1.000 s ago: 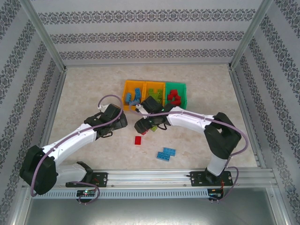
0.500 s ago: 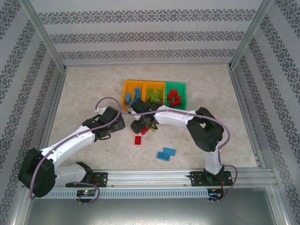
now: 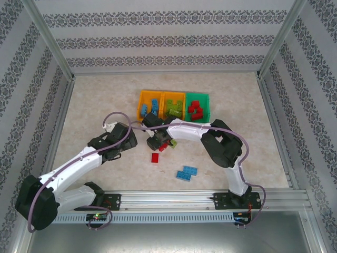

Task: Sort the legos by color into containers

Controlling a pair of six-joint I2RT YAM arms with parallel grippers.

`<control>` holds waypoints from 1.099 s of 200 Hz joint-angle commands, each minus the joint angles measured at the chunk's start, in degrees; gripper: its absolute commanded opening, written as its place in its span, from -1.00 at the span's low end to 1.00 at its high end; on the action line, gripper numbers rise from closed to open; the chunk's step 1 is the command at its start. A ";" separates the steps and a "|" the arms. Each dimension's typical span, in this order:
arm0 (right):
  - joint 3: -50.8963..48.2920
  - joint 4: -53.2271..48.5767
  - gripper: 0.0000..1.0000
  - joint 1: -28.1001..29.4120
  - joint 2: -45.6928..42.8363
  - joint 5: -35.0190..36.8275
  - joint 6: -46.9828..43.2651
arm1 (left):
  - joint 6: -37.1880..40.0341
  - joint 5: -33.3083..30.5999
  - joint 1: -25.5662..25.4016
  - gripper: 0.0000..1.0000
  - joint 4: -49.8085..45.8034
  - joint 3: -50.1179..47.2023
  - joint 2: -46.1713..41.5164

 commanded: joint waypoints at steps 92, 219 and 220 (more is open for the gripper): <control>-0.09 3.16 -0.57 -0.75 -4.67 -3.08 5.63 | -1.70 -2.15 1.25 0.99 -2.66 -0.79 -1.57; -7.53 11.61 -0.61 -13.03 -19.33 -12.32 13.47 | -0.61 -0.85 1.25 0.99 -1.22 -0.55 -1.18; -7.61 11.66 -0.61 -13.23 -19.48 -12.30 13.53 | -0.60 -0.78 1.25 0.99 -1.16 -0.50 -1.16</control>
